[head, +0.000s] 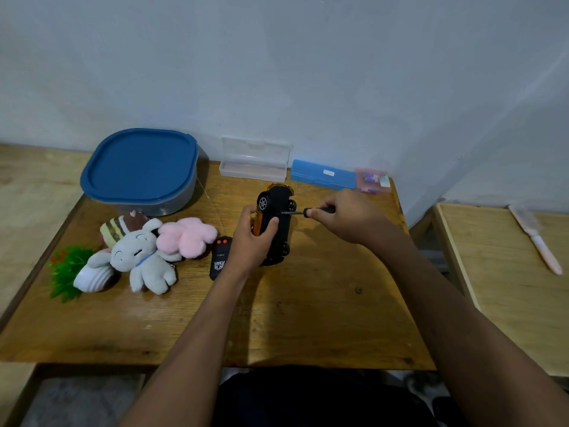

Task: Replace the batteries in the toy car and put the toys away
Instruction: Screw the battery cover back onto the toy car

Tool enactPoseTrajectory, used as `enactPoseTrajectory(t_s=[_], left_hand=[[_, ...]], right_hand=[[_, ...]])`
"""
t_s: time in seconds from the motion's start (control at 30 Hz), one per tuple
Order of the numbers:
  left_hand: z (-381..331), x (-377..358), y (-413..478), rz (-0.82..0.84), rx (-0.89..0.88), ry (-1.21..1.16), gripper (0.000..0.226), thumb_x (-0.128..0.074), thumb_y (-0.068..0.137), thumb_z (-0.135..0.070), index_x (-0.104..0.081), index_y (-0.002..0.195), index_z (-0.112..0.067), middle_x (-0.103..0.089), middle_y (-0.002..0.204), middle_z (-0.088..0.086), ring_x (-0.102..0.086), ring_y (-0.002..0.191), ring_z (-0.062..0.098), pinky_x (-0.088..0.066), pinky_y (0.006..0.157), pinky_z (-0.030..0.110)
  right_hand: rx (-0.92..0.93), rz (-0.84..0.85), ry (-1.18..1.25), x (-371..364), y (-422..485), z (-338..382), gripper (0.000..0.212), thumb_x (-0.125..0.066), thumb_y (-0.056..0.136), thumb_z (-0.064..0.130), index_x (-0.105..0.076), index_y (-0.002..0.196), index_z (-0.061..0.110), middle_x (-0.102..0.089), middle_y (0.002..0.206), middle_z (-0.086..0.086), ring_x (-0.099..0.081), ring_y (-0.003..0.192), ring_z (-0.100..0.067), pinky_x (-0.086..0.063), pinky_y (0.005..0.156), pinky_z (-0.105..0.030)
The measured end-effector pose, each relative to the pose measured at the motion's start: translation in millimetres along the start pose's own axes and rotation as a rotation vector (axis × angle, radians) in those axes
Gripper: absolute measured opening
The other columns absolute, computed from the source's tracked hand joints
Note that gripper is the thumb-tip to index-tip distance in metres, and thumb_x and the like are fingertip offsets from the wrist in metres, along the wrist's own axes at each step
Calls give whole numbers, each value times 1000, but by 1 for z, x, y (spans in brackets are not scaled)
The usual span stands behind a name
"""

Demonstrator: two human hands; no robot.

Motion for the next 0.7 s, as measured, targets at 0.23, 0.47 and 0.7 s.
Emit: enactPoseTrajectory(t_s=[0.23,0.47,0.7], left_hand=[[2,4,1,16,10,0,35,-58,97,-31,-44,128,-26,-65,101,-4,-68,89,10,-61,72,34],[2,3,-2,10,12,-3,31,-58,98,-30,-43,126,-28,-61,99,-11,-64,87,4,-55,62,22],[4,5,-1,28,25,-5,32,-58,98,-30,-42,125,-31,-62,100,-7,-66,88,8,-59,68,29]], right_hand=[[-28,54,73,-9,-1,-3,28,-62,89,42,-47,104,23,-56,85,5,-54,74,-9,-38,56,-24],[-37,-28,2,-3,3,-2,41,-50,95,47,-64,81,11,-51,65,-3,-47,60,-16,-32,53,-30],[-8,48,69,-12,-2,-2,19,-64,89,33,-51,99,23,-57,83,3,-54,72,-12,-39,55,-24]])
Point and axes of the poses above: each hand's wrist, its own y-axis towards the middle knuckle, its own x-axis out of the back of the hand, z = x × y, the point moved 8 cm from there along y, towards the middle knuckle
